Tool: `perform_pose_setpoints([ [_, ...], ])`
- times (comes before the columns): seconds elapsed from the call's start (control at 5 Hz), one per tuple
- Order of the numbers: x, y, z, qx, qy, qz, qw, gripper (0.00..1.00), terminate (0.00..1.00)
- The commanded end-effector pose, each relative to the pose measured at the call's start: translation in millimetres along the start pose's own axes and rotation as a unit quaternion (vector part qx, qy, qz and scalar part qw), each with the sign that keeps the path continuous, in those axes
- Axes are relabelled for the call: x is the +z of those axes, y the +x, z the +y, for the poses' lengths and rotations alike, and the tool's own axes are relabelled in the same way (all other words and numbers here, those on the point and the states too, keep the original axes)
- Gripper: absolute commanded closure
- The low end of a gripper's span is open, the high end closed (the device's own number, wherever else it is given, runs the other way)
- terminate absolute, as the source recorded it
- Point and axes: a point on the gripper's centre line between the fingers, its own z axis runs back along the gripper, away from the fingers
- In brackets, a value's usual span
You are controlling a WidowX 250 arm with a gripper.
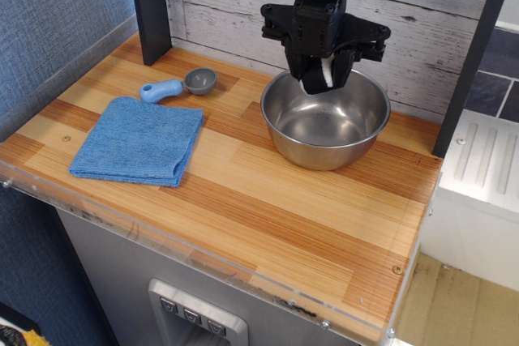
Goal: Place the container in the pot
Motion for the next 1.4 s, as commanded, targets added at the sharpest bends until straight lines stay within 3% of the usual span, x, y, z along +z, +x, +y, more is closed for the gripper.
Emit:
perform_pose_setpoints([
  [0.0, -13, 7, 1, -0.006, -0.004, -0.011, 0.9999, 1.0, 0.0],
  [0.6, -43, 6, 8, -0.013, -0.007, -0.04, 0.9991, 1.0, 0.0],
  [0.8, -42, 8, 6, 0.003, -0.014, -0.044, 0.9989, 0.0, 0.0],
  [1.2, -32, 9, 3, 0.012, -0.013, -0.039, 0.9991, 0.0, 0.0],
])
